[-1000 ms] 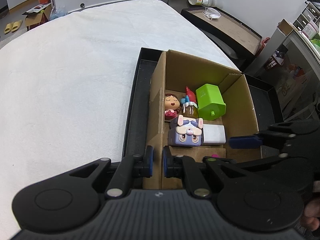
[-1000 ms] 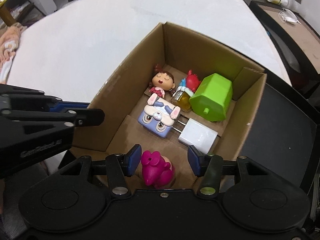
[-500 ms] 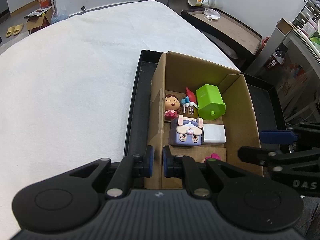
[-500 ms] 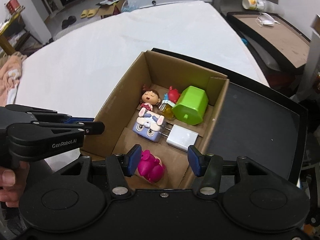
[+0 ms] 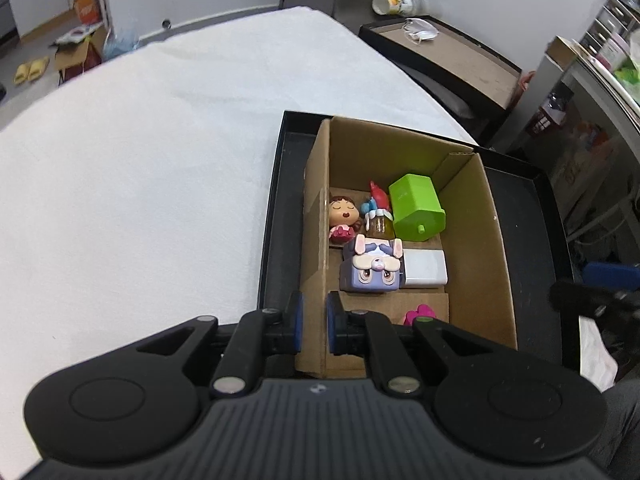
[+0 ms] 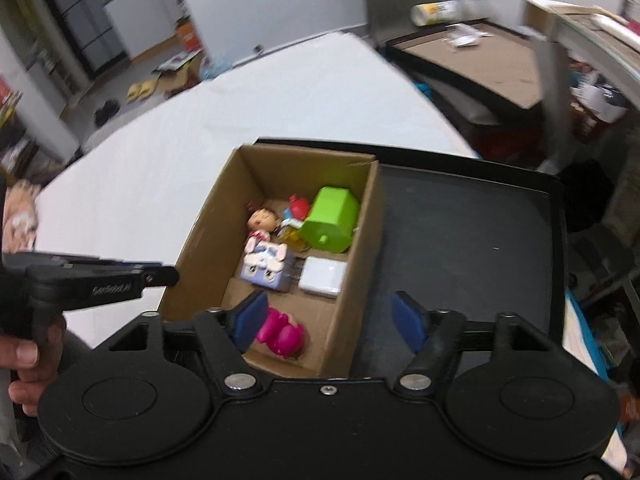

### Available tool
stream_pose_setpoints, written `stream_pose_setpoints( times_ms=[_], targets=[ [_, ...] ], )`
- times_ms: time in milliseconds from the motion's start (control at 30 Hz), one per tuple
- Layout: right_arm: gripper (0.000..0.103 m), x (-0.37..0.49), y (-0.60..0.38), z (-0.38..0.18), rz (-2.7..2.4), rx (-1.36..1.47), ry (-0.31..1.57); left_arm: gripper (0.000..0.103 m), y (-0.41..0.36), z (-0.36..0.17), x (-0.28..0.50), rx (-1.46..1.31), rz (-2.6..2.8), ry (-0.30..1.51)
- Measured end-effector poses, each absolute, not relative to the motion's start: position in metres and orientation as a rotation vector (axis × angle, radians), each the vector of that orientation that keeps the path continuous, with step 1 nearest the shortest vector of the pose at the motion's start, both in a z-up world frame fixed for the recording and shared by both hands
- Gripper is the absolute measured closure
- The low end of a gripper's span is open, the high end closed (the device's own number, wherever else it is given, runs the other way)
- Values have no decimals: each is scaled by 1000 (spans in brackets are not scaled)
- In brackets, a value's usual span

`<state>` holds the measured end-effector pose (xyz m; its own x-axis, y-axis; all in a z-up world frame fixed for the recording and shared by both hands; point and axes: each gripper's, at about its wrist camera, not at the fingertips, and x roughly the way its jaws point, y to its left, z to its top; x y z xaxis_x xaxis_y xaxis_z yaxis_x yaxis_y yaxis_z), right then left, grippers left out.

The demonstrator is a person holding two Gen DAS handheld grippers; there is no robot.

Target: Organize rigid objects

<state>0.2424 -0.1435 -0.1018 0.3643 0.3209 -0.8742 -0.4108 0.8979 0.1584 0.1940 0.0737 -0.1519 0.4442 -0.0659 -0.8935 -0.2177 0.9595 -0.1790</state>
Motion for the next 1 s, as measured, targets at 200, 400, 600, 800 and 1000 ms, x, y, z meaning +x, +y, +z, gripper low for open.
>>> stream_pose_setpoints(
  times_ms=[200, 400, 600, 800, 1000],
  targets=[
    [17, 238, -165, -92, 400, -44, 1066, 91, 72, -133, 186, -255, 92, 1130],
    [9, 228, -181, -81, 353, 11, 1029, 69, 61, -110, 176, -226, 55, 1111],
    [0, 211, -192, -62, 319, 55, 965, 36, 48, -80, 163, -189, 5, 1043],
    [0, 193, -203, -44, 268, 87, 910, 21, 41, -54, 147, -177, -25, 985],
    [0, 176, -208, -29, 242, 100, 874, 15, 38, -29, 126, -171, -23, 943]
  ],
)
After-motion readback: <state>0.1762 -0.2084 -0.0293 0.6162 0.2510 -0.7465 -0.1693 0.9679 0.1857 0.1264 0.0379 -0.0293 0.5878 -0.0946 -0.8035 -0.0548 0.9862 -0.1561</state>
